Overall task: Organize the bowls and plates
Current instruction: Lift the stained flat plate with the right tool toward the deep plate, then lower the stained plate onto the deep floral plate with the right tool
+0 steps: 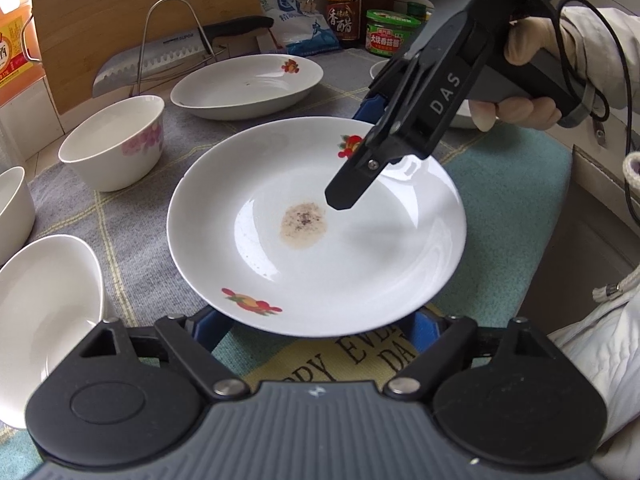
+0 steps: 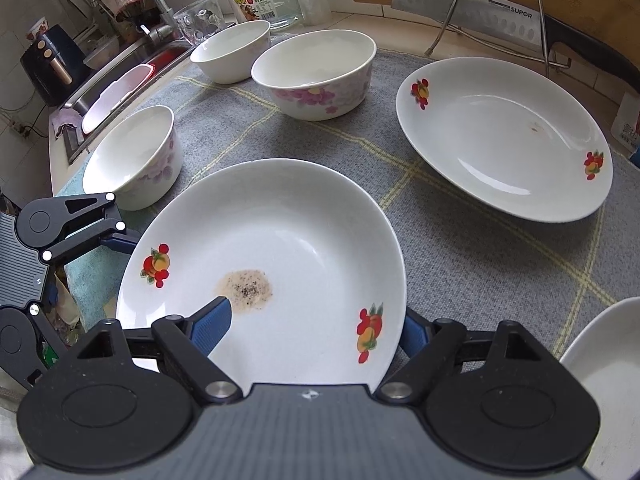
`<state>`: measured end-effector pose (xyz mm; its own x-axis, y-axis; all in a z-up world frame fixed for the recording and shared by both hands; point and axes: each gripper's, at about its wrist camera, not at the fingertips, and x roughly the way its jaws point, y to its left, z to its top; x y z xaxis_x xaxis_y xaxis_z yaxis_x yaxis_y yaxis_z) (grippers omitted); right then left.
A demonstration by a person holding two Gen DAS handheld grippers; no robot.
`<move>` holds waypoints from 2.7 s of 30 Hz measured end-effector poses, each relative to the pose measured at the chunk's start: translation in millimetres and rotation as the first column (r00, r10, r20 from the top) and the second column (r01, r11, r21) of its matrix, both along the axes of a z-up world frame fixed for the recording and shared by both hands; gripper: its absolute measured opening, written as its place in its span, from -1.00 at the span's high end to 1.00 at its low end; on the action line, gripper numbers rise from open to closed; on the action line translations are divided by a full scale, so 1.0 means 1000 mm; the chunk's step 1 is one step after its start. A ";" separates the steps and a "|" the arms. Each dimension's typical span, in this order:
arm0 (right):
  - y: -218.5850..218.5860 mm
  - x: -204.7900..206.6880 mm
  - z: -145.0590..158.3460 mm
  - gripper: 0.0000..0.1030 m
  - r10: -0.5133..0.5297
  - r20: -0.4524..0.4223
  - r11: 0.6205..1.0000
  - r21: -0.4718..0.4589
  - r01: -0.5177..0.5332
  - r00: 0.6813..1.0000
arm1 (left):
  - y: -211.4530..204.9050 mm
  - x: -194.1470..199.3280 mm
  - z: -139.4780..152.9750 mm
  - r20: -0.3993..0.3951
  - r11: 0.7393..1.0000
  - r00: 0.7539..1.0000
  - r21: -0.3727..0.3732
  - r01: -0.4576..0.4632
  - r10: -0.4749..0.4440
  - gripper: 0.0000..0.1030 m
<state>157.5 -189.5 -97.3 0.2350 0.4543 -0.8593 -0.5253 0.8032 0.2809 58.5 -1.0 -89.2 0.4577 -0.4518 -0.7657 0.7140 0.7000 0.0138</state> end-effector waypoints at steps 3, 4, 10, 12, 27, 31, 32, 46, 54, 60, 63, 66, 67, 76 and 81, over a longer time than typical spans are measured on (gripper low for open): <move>-0.001 0.006 0.000 -0.73 0.011 -0.011 1.000 0.019 -0.011 1.000 | 0.001 0.001 0.000 0.002 1.000 1.000 -0.002 0.013 -0.013 -0.73; -0.002 0.008 0.000 -0.73 0.014 -0.014 1.000 0.025 -0.013 1.000 | 0.002 0.001 0.000 0.001 1.000 1.000 -0.002 0.014 -0.014 -0.73; -0.001 0.024 -0.002 -0.74 0.025 -0.040 0.997 0.072 -0.022 0.999 | 0.002 0.002 0.001 -0.003 1.000 1.000 -0.008 0.015 -0.015 -0.73; -0.002 0.027 -0.002 -0.73 0.017 -0.053 0.997 0.082 -0.013 0.998 | 0.002 0.002 0.002 -0.005 1.000 1.000 -0.007 0.015 -0.015 -0.73; -0.015 0.014 0.017 -0.73 -0.028 -0.020 0.996 0.085 0.029 0.999 | -0.007 0.005 0.021 0.007 0.998 0.998 -0.008 0.061 -0.061 -0.72; -0.027 0.010 0.026 -0.73 -0.054 0.003 0.996 0.077 0.053 0.999 | -0.014 0.010 0.026 0.017 0.996 0.996 -0.014 0.088 -0.087 -0.72; -0.031 0.008 0.029 -0.73 -0.061 0.011 0.995 0.075 0.060 0.998 | -0.016 0.010 0.028 0.020 0.995 0.995 -0.018 0.095 -0.095 -0.72; -0.106 -0.018 0.049 -0.73 -0.221 0.069 0.974 0.058 0.217 0.973 | -0.072 0.036 0.034 0.032 0.970 0.971 -0.050 0.240 -0.238 -0.72; -0.148 -0.031 0.048 -0.73 -0.307 0.083 0.952 0.046 0.304 0.948 | -0.110 0.047 0.031 0.032 0.947 0.949 -0.054 0.316 -0.315 -0.72; -0.179 -0.039 0.047 -0.73 -0.364 0.085 0.931 0.049 0.361 0.927 | -0.136 0.051 0.030 0.031 0.932 0.934 -0.056 0.358 -0.356 -0.72; -0.189 -0.041 0.046 -0.73 -0.385 0.085 0.923 0.044 0.383 0.919 | -0.147 0.053 0.029 0.029 0.926 0.928 -0.053 0.373 -0.372 -0.72; -0.199 -0.042 0.044 -0.73 -0.403 0.083 0.915 0.044 0.401 0.911 | -0.156 0.056 0.028 0.024 0.922 0.923 -0.051 0.385 -0.384 -0.72; -0.201 -0.042 0.043 -0.73 -0.408 0.083 0.913 0.045 0.405 0.909 | -0.158 0.057 0.027 0.022 0.921 0.922 -0.051 0.387 -0.387 -0.72; -0.215 -0.037 0.033 -0.73 -0.433 0.073 0.901 0.042 0.431 0.898 | -0.171 0.063 0.023 0.010 0.918 0.919 -0.040 0.394 -0.394 -0.72; -0.218 -0.033 0.029 -0.73 -0.443 0.068 0.897 0.040 0.441 0.894 | -0.174 0.068 0.023 0.005 0.918 0.919 -0.044 0.393 -0.393 -0.72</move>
